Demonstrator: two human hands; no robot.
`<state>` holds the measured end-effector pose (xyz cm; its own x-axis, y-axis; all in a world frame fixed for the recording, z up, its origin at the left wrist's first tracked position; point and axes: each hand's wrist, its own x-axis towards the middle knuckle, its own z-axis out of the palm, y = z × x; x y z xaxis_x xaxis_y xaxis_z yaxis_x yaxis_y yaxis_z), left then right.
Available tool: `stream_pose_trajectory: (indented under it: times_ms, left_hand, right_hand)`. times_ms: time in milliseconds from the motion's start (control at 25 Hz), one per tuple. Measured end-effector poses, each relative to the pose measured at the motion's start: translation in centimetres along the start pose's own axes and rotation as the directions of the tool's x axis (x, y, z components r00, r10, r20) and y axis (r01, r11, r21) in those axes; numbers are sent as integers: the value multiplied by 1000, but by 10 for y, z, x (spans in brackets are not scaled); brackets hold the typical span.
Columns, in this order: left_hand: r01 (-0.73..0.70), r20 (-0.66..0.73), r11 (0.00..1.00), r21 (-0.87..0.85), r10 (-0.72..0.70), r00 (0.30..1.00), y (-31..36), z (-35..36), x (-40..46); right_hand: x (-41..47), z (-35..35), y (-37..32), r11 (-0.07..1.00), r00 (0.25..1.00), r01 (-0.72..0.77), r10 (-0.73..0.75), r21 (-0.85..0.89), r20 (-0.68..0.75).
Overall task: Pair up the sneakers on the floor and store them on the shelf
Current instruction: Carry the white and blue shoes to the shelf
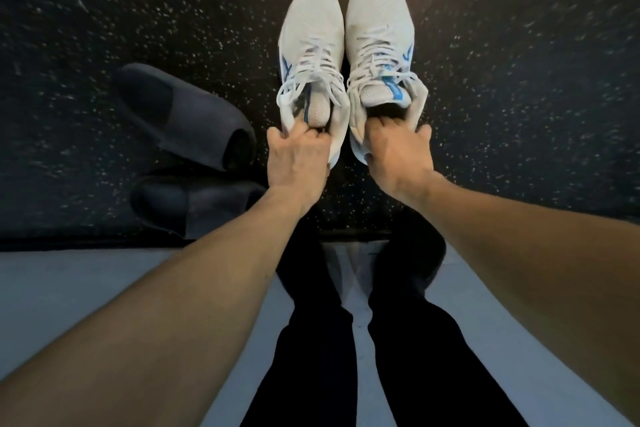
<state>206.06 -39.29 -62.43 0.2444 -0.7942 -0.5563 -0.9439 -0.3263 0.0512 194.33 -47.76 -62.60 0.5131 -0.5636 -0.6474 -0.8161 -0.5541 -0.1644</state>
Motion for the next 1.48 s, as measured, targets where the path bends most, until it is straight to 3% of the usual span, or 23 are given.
stream_pose_trajectory:
  times_ms: [160, 400, 680, 880, 1200, 1480]
  left_hand:
    - [-19, 76, 997, -74, 24, 997, -2, -45, -29]
    - [26, 171, 995, -94, -9, 985, 12, -196, -104]
    - [21, 99, 990, -137, -7, 995, 22, -399, -220]
    - [8, 29, 995, -102, -5, 1000, 40, -516, -307]
    - [31, -43, 989, -145, -37, 998, 61, -577, -378]
    - [-11, -70, 994, -105, 4, 998, 83, -591, -398]
  right_hand:
    - [-37, -39, -7, 998, 996, 14, -19, 67, 81]
    - [-141, -173, -35, 988, 992, -24, 4, 153, 129]
    - [-286, -361, -64, 985, 990, 5, -30, 172, 139]
    - [-385, -460, -77, 982, 997, 29, -43, 187, 71]
    - [-470, -529, -79, 985, 993, 121, -119, 124, -26]
    - [-514, -531, -64, 975, 990, 100, -78, 198, -113]
